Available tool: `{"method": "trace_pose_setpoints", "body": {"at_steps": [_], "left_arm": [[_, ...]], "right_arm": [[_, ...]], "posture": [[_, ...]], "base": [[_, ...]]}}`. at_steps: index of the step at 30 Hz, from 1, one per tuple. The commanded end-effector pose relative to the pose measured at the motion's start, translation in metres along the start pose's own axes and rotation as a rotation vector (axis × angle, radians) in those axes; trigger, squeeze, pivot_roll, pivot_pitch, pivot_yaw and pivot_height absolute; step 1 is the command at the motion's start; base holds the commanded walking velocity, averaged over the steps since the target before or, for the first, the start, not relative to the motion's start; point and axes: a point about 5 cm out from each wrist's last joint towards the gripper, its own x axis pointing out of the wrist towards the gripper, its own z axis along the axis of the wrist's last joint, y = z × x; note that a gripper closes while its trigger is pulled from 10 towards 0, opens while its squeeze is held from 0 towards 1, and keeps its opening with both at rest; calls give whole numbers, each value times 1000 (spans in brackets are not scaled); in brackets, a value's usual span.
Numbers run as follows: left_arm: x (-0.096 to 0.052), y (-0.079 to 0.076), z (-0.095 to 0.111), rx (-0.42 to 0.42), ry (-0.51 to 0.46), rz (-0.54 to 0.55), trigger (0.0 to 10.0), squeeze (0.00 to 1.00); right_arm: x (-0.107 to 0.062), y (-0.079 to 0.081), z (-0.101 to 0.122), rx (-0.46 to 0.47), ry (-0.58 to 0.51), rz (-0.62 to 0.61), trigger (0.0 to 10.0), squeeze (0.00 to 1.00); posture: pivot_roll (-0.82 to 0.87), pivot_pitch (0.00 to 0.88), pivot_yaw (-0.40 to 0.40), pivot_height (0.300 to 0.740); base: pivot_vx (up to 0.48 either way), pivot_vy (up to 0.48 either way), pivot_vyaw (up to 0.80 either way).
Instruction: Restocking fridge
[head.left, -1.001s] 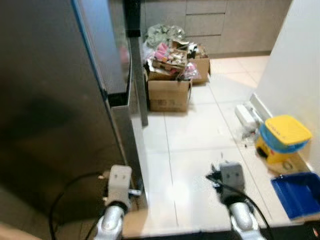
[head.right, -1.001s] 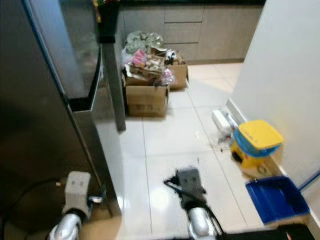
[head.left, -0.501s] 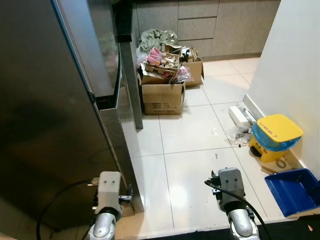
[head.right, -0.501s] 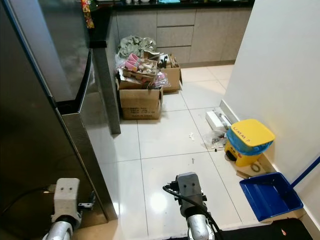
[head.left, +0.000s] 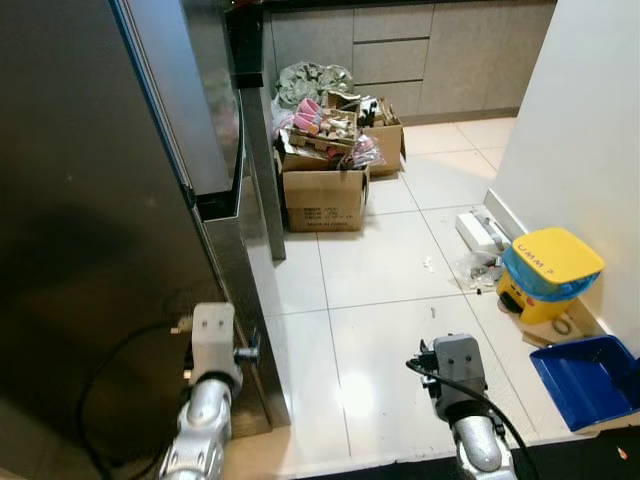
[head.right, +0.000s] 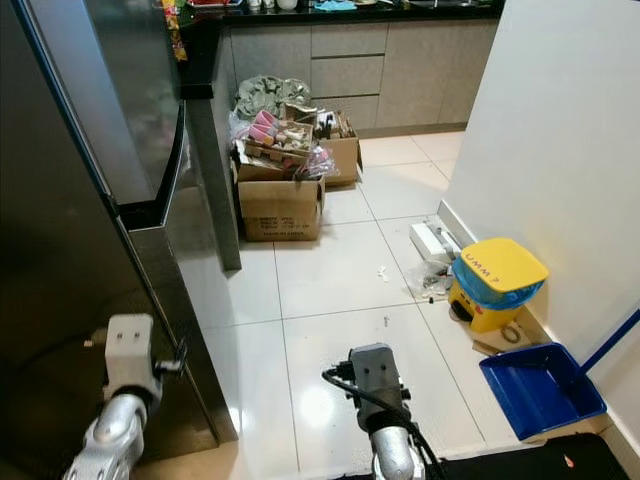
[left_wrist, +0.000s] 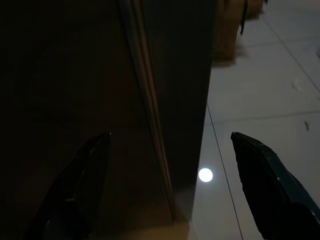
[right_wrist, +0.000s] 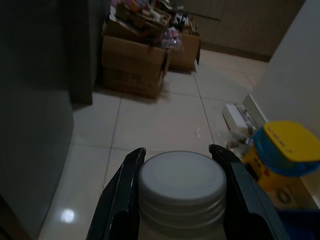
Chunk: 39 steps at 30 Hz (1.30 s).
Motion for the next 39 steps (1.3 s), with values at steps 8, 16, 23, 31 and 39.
{"method": "trace_pose_setpoints", "body": {"at_steps": [8, 16, 23, 31, 39], "left_arm": [[0, 17, 23, 20, -67, 10, 10000, 1000], [7, 10, 41, -16, -119, -13, 10000, 1000], [7, 9, 56, -37, -173, -13, 0, 0], [6, 14, 62, -46, -191, 10, 0, 0], [12, 15, 66, -60, -187, 54, 10000, 0]], "right_arm": [[5, -1, 5, 10, -31, -27, 10000, 0], [4, 1, 3, 17, -26, -35, 10000, 0], [3, 0, 2, 18, -23, -41, 10000, 0], [4, -1, 2, 17, -24, -41, 10000, 0], [4, 1, 2, 16, -24, -31, 10000, 0]], "posture": [[-101, 77, 103, 740], [-102, 67, 110, 740], [-96, 68, 100, 740], [-87, 68, 90, 740], [-86, 68, 78, 740]], "base": [[0, 0, 0], [0, 0, 0], [0, 0, 0], [0, 0, 0], [0, 0, 0]]}}
